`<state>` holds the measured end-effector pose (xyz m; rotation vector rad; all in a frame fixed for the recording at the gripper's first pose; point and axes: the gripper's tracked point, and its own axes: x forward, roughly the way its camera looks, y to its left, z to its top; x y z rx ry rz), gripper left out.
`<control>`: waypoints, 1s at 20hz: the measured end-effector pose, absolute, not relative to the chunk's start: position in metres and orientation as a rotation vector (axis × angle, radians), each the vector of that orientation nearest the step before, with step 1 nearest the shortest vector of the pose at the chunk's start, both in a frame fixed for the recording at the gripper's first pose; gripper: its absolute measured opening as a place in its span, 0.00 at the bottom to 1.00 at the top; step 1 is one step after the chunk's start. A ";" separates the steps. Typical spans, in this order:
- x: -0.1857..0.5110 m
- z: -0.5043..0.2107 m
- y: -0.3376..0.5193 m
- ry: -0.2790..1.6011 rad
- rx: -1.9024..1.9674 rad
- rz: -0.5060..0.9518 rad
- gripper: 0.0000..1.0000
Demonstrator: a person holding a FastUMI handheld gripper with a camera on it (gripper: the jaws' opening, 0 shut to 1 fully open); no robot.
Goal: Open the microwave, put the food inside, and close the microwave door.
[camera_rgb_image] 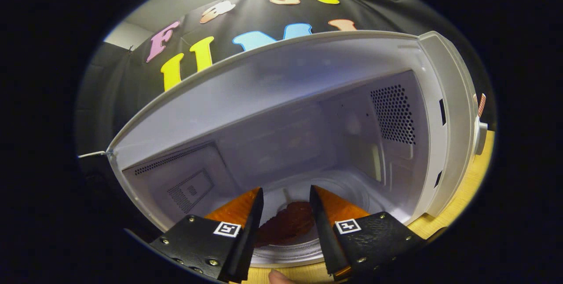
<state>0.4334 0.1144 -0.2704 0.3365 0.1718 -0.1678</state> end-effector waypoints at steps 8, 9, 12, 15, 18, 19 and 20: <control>0.367 -0.236 0.165 0.196 0.220 0.060 0.81; 0.352 -0.221 0.174 0.182 0.198 0.103 0.81; 0.302 -0.169 0.198 0.142 0.175 0.231 0.81; 0.244 -0.103 0.224 0.044 0.182 0.354 0.81; 0.187 -0.056 0.254 -0.038 0.190 0.468 0.80; 0.169 -0.044 0.266 -0.048 0.201 0.508 0.80; 0.151 -0.037 0.279 -0.048 0.214 0.553 0.80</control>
